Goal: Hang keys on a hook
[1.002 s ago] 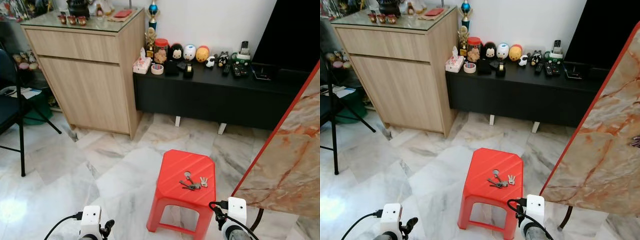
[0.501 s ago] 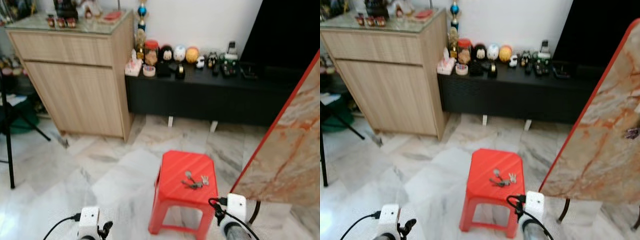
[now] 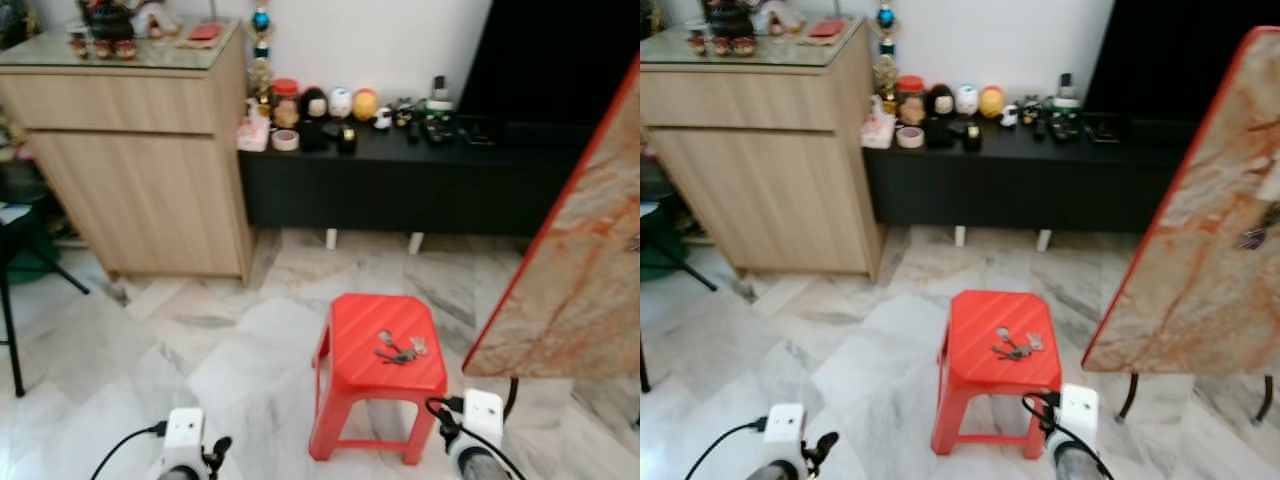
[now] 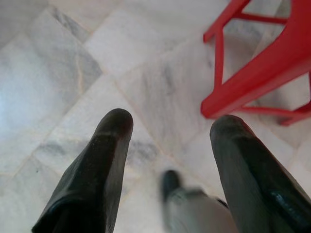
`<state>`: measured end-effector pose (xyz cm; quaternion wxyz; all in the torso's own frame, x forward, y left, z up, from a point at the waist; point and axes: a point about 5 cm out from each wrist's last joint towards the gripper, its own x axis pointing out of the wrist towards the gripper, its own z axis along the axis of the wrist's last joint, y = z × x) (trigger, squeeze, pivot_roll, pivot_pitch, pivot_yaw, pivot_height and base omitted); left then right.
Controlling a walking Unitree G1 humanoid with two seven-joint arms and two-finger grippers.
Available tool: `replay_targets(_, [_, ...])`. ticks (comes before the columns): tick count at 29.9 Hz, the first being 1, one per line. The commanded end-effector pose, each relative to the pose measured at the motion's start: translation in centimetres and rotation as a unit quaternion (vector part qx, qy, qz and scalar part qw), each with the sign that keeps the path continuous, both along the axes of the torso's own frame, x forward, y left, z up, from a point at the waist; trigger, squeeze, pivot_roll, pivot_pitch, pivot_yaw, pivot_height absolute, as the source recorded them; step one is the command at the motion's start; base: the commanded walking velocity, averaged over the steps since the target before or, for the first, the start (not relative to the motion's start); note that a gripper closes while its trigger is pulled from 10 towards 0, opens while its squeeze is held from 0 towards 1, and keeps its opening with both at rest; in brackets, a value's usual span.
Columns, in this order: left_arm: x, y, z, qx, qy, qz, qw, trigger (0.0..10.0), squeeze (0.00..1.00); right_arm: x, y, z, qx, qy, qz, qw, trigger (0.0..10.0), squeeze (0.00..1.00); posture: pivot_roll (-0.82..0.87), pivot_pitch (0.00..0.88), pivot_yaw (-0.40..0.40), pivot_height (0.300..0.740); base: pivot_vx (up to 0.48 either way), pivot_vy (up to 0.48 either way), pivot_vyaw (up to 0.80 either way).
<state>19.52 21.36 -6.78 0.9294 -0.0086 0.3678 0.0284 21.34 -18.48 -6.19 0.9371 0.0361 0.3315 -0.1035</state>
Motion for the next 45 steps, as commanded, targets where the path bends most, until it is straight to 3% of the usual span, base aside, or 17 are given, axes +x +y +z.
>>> replay_targets(1, [0.0,0.6,0.1,0.011,-0.001,0.002,1.000,10.0,0.00,0.6,0.6,0.3,0.004,-0.011,0.006,1.000,10.0,0.00,0.05,0.000,-0.058,0.740,0.000,0.000,0.00])
replay_targets(7, [0.9,0.8,0.8,0.020,-0.028,-0.002,0.999,10.0,0.00,0.6,0.6,0.3,0.004,-0.012,0.006,1.000,10.0,0.00,0.05,0.000,-0.058,0.740,0.000,0.000,0.00])
replay_targets(11, [2.6,0.9,2.1,0.011,-0.078,0.001,0.997,10.0,0.00,0.6,0.6,0.4,0.004,-0.013,0.006,1.000,10.0,0.00,0.05,0.000,-0.057,0.740,0.000,0.000,0.00])
replay_targets(12, [3.8,0.6,3.3,0.003,-0.123,-0.004,0.992,10.0,0.00,0.7,0.6,0.4,0.002,-0.016,0.006,1.000,10.0,0.00,0.05,0.000,-0.055,0.740,0.000,0.000,0.00])
replay_targets(18, [6.4,-0.4,6.8,-0.007,-0.250,-0.023,0.968,10.0,0.00,1.2,0.4,1.0,-0.013,-0.043,0.007,0.999,10.0,0.00,0.05,0.000,-0.056,0.740,0.000,0.000,0.00])
replay_targets(21, [6.5,-0.6,7.1,-0.008,-0.263,-0.024,0.964,10.0,0.00,1.4,0.2,1.3,-0.018,-0.057,0.003,0.998,10.0,0.00,0.06,0.000,-0.059,0.740,0.000,0.000,0.00])
replay_targets(26, [5.5,-1.2,7.8,-0.013,-0.294,-0.035,0.955,10.0,0.00,3.1,-0.8,4.0,-0.042,-0.174,-0.011,0.984,10.0,0.00,0.04,0.000,-0.057,0.740,0.000,0.000,0.00])
replay_targets(31, [4.4,-0.9,7.3,-0.008,-0.286,-0.023,0.958,10.0,0.00,3.7,-1.4,5.6,-0.061,-0.230,-0.008,0.971,10.0,0.00,0.03,0.000,-0.063,0.740,0.000,0.000,0.00])
replay_targets(35, [3.6,-0.3,6.5,-0.002,-0.261,-0.017,0.965,10.0,0.00,3.5,-1.4,5.5,-0.061,-0.229,-0.007,0.971,10.0,0.00,0.04,0.000,-0.068,0.740,0.000,0.000,0.00])
replay_targets(36, [3.4,-0.1,6.0,-0.001,-0.247,-0.016,0.969,10.0,0.00,3.4,-1.4,5.4,-0.062,-0.227,-0.006,0.972,10.0,0.00,0.04,0.000,-0.069,0.740,0.000,0.000,0.00])
replay_targets(37, [2.6,0.9,4.8,0.010,-0.205,-0.008,0.979,10.0,0.00,3.4,-1.3,5.4,-0.061,-0.226,-0.007,0.972,10.0,0.00,0.05,0.000,-0.069,0.740,0.000,0.000,0.00])
replay_targets(42, [0.2,2.9,2.4,0.035,-0.112,0.015,0.993,10.0,0.00,3.8,-0.6,5.6,-0.052,-0.231,-0.008,0.972,10.0,0.00,0.04,0.000,-0.068,0.740,0.000,0.000,0.00])
replay_targets(44, [-0.2,3.1,2.1,0.037,-0.100,0.015,0.994,10.0,0.00,3.8,-0.5,5.6,-0.051,-0.231,-0.008,0.972,10.0,0.00,0.04,0.000,-0.067,0.740,0.000,0.000,0.00])
replay_targets(45, [-1.1,3.4,1.4,0.043,-0.071,0.016,0.996,10.0,0.00,3.9,-0.3,5.6,-0.049,-0.230,-0.005,0.972,10.0,0.00,0.04,0.000,-0.067,0.740,0.000,0.000,0.00])
